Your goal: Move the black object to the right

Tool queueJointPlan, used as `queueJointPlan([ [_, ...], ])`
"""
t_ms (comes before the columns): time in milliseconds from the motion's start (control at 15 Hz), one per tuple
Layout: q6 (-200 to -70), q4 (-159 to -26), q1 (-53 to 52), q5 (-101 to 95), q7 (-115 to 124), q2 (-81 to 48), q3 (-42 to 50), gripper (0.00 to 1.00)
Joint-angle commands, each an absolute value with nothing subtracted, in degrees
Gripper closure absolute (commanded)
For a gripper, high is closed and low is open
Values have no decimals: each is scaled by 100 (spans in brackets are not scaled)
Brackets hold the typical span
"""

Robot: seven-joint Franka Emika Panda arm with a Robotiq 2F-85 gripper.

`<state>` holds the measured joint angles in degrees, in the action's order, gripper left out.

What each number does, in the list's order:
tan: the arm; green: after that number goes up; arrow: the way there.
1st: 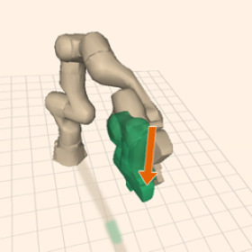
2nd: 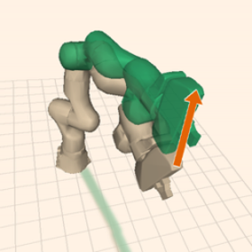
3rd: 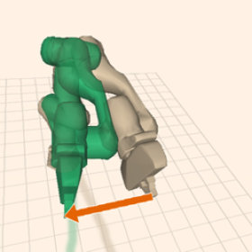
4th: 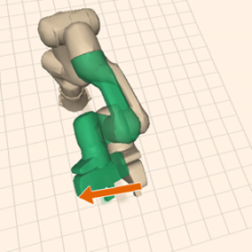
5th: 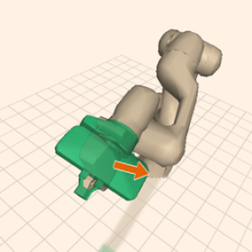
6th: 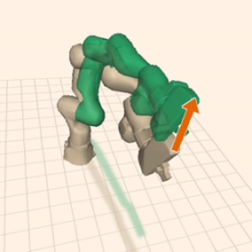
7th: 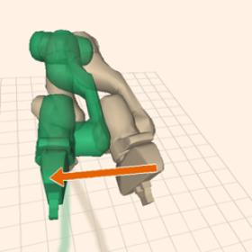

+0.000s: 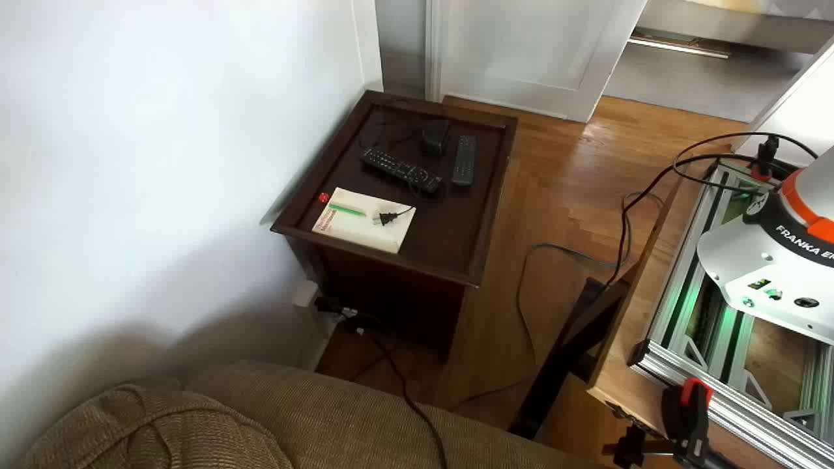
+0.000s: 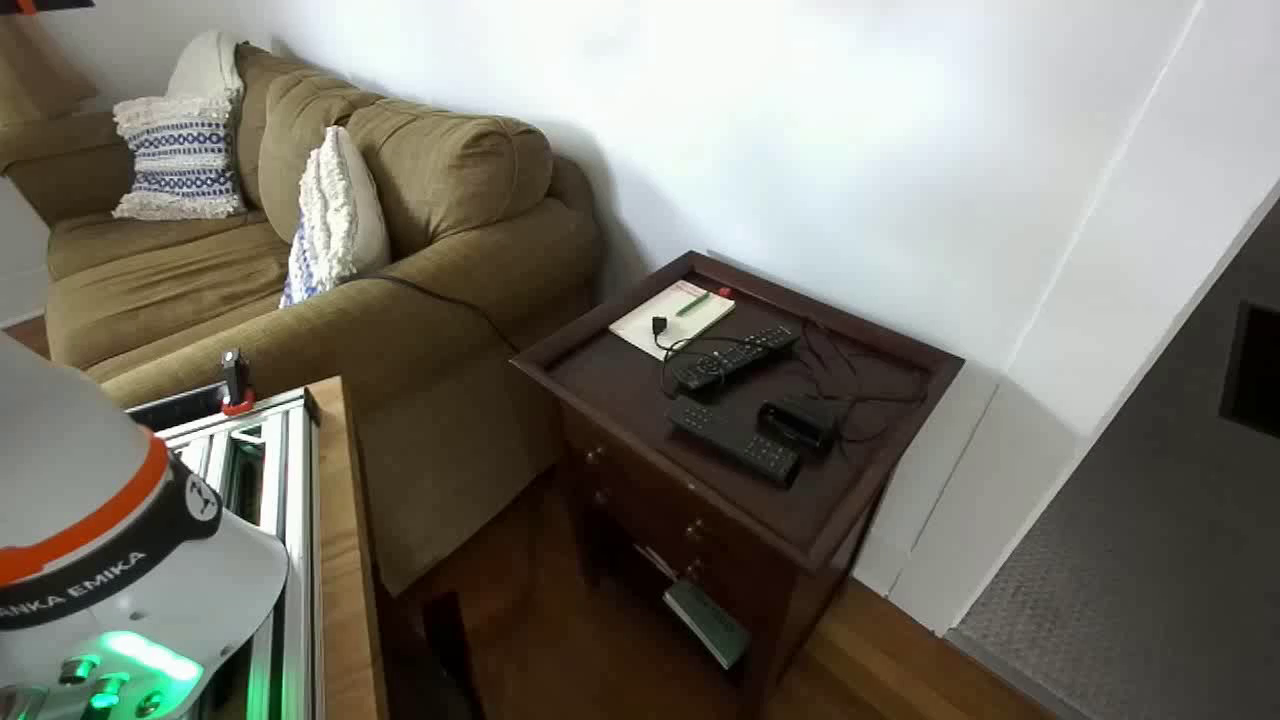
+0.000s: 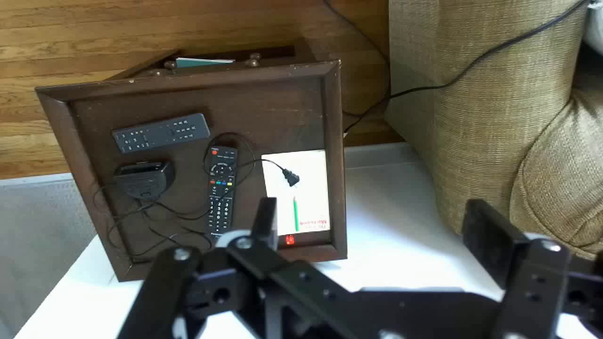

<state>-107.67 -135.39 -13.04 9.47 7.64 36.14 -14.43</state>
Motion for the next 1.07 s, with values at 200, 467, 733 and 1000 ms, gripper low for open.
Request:
queueJointPlan([
  [200, -10749, -13517, -1310, 940, 770, 3607, -1439, 0],
  [467, -10749, -13517, -1310, 940, 770, 3607, -1439, 0],
  [733, -10749, -13517, -1310, 940, 770, 3607, -1439, 0],
  [1000, -11018, -13578, -1078, 779, 945, 3436, -1425, 0],
])
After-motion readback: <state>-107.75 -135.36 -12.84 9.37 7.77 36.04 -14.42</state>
